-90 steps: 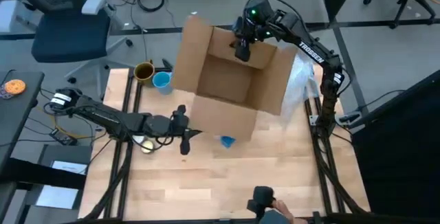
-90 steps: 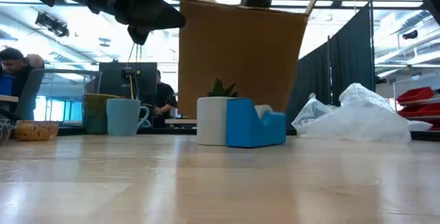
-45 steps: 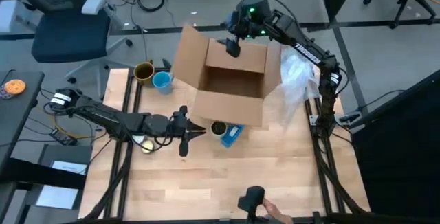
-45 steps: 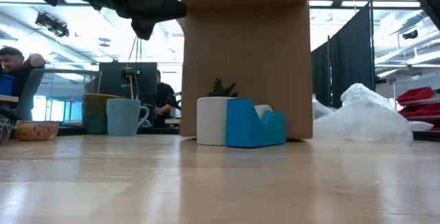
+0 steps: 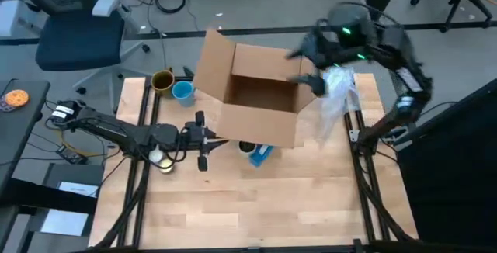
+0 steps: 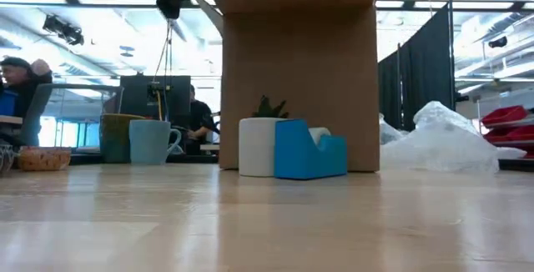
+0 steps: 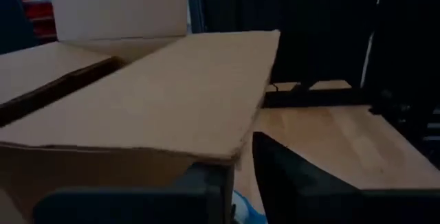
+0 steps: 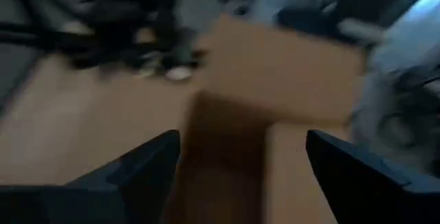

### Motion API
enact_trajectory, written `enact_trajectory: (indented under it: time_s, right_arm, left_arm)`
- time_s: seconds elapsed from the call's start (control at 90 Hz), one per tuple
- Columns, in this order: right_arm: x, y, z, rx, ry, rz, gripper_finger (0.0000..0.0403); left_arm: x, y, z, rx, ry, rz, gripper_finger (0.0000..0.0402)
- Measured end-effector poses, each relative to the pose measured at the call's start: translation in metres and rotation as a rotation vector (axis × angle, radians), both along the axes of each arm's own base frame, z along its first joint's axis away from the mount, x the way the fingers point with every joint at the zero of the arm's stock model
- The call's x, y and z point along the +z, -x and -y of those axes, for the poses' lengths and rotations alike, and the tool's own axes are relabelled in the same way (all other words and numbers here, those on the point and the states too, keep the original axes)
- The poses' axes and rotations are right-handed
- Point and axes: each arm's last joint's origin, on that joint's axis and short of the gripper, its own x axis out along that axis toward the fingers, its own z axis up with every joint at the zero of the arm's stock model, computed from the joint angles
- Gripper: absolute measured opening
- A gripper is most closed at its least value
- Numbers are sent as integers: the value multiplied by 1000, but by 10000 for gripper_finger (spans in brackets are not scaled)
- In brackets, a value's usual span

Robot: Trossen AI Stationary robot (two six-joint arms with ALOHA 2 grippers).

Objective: Wrap mug
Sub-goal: Move the cardboard box to the top center of the table

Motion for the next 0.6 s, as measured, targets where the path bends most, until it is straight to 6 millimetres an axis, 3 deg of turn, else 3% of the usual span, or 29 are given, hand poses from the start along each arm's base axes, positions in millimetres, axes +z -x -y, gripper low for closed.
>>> enact_trajectory:
  time_s: [0.189,0.356,0.456,0.6]
  right_arm:
    - [-2,63,-38,-47,-266,-151,293]
    - [-3,102,-52,-100,-385,-96,293]
    - [-16,119,-54,-204,-390,-112,293]
    - [-47,128,-53,-350,-404,-176,293]
  left_arm:
    - [0,-1,0,0,2,6,39]
    - [0,-1,0,-1,2,5,39]
    - [0,-1,0,-1,2,5,39]
    - [-1,-1,0,-1,2,3,39]
